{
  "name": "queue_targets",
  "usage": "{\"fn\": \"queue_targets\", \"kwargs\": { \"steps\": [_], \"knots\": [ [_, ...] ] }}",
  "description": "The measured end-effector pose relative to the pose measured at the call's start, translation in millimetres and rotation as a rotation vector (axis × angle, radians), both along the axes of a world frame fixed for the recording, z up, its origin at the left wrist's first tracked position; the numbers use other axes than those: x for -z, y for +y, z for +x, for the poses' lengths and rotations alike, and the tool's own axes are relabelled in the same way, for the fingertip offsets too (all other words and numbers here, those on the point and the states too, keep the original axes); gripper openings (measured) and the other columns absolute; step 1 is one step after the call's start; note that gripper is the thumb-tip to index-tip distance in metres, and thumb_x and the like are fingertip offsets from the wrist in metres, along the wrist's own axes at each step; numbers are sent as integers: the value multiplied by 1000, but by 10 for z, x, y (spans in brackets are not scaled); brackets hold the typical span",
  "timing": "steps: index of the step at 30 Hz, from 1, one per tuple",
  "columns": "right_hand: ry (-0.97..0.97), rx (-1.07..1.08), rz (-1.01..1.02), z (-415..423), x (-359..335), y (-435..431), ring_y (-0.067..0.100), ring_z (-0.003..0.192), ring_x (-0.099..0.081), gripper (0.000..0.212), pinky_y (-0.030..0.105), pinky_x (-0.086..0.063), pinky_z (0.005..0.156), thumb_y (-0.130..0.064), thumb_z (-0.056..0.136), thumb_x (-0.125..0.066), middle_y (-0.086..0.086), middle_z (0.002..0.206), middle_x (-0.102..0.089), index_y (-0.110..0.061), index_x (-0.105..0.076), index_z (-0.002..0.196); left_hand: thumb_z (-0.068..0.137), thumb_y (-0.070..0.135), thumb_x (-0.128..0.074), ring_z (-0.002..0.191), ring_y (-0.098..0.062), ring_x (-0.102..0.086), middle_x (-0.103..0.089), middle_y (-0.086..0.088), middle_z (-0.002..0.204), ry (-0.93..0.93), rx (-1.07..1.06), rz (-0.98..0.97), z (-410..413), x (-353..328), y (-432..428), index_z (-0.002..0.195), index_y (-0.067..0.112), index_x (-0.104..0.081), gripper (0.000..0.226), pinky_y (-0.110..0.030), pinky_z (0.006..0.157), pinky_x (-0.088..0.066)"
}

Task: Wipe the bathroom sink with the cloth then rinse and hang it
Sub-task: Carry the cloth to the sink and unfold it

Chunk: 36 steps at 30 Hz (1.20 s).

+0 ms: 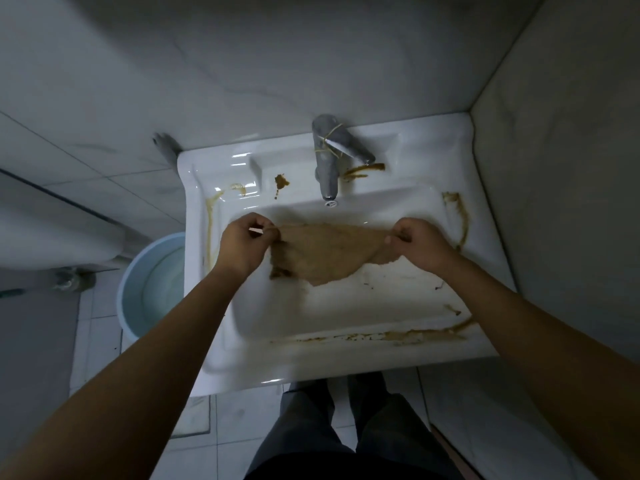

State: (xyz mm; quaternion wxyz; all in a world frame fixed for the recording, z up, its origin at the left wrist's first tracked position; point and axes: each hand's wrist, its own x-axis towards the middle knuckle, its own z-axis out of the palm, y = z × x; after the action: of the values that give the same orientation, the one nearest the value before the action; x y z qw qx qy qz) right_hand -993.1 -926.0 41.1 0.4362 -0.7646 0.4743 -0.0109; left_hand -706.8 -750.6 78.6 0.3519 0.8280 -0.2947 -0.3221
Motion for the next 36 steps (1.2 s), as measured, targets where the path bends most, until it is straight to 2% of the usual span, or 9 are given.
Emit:
{"fn": "queue_targets", "kwargs": {
  "steps": [4, 8, 12, 16, 23, 26, 31, 34, 36],
  "knots": [
    [-73, 34, -15, -10, -321, -34, 30, 67, -68, 18, 38, -54, 62, -20, 91, -69, 10, 72, -69, -19, -59, 76, 89, 8, -71, 64, -6, -60, -69, -1, 83, 76, -15, -50, 39, -232, -3, 90, 7, -68, 4, -19, 62, -45],
    [-53, -16, 52, -86, -487, 37, 34, 66, -70, 9, 46, -58, 63, -16, 90, -71, 14, 73, -72, -14, -68, 82, 89, 5, -70, 59, 7, -62, -67, -1, 80, 94, -49, -35, 69, -338, 229, 92, 5, -68, 4, -8, 56, -47],
    [-87, -11, 78, -95, -640, 87, 27, 81, -72, 6, 36, -58, 70, -18, 89, -72, 8, 84, -75, -12, -73, 88, 89, 6, -72, 70, -9, -62, -67, -1, 79, 132, -84, -39, 82, -382, 435, 86, 11, -70, 5, -18, 62, -52],
    [-121, 18, -3, -24, -818, -26, 16, 85, -71, 6, 35, -57, 80, -22, 88, -73, 0, 86, -74, -16, -74, 89, 89, 5, -72, 76, -16, -64, -69, -3, 82, 187, -120, -107, 153, -503, 350, 83, 13, -68, 10, -27, 70, -54],
    [-217, 106, -126, 62, -1303, -335, 10, 81, -69, 5, 25, -54, 72, -21, 85, -76, -5, 84, -74, -25, -73, 83, 89, 8, -72, 81, -19, -67, -71, -6, 86, 206, -113, -191, 237, -830, -18, 84, 14, -69, 9, -31, 75, -56],
    [-250, 135, -157, 34, -1437, -364, 10, 79, -69, 0, 21, -52, 67, -19, 85, -75, -3, 84, -74, -19, -75, 85, 89, 8, -73, 81, -19, -68, -71, -6, 85, 214, -117, -204, 243, -880, -41, 84, 15, -70, 9, -31, 75, -55],
    [-201, 95, -81, -94, -1225, -241, 16, 75, -71, 0, 30, -58, 68, -18, 86, -75, -1, 80, -74, -18, -75, 86, 88, 7, -73, 76, -16, -66, -70, -3, 83, 231, -110, -141, 139, -720, 106, 84, 12, -70, 7, -28, 73, -55],
    [-94, 58, 19, -207, -798, -47, 22, 71, -70, 6, 41, -59, 69, -15, 87, -74, 5, 75, -74, -18, -73, 82, 89, 9, -73, 75, -15, -67, -72, -4, 83, 274, -93, -24, 18, -412, 286, 90, 7, -71, 3, -25, 71, -53],
    [-18, 43, 73, -273, -479, 82, 27, 70, -70, 8, 46, -59, 69, -13, 87, -72, 10, 74, -73, -17, -72, 79, 89, 11, -73, 78, -16, -66, -73, -7, 86, 310, -83, 80, -67, -152, 399, 95, 3, -73, 10, -26, 71, -52]
  ]
}}
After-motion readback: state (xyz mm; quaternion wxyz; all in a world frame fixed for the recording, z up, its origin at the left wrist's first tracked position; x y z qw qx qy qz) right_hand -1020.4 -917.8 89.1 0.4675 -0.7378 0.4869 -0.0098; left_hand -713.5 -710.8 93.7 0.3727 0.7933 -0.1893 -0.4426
